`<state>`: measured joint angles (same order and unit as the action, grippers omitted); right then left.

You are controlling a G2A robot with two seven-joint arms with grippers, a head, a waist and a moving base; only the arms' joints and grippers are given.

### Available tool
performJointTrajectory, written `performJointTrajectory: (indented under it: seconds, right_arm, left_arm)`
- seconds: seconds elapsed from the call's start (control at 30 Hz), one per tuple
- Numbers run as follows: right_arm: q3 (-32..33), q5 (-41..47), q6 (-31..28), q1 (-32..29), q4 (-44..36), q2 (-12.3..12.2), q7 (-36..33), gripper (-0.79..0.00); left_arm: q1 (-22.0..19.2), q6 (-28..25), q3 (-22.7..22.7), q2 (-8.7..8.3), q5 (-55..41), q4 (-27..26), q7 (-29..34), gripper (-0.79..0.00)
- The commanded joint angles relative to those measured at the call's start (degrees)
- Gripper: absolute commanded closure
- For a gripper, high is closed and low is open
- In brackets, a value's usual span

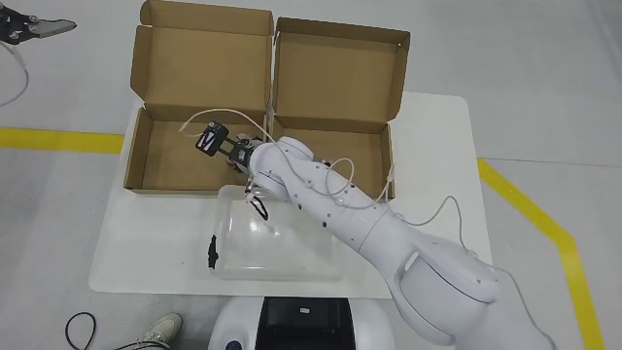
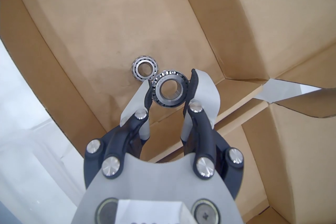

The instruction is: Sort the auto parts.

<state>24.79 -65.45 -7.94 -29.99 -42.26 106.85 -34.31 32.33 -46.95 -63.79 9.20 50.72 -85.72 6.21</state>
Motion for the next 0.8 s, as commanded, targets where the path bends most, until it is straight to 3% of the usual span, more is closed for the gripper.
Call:
performJointTrajectory:
  seconds: [0.0,0.1,0.43,0.6,0.77]
  right_arm:
    - [0.0,0.3,-0.3,0.4,1.7,0.7,0.7,-0.163]
    - [0.0,0.5,-0.6,1.0,3.7,1.7,1.3,-0.225]
    - [1.5,0.4,-1.4,2.2,6.9,3.1,4.0,-0.252]
    - [3.7,0.8,-5.3,1.0,4.3,2.0,8.8,-0.268]
    - [7.2,-0.1,-8.6,-2.0,-1.5,-0.7,11.6,-0.268]
  left_arm:
    - [0.0,0.0,0.0,0.00,0.0,0.0,0.0,-0.785]
    - [0.0,0.0,0.0,0.00,0.0,0.0,0.0,-0.785]
    - [0.0,0.0,0.0,0.00,0.0,0.0,0.0,-0.785]
    - [0.0,0.0,0.0,0.00,0.0,0.0,0.0,-0.785]
    - [0.0,0.0,0.0,0.00,0.0,0.0,0.0,-0.785]
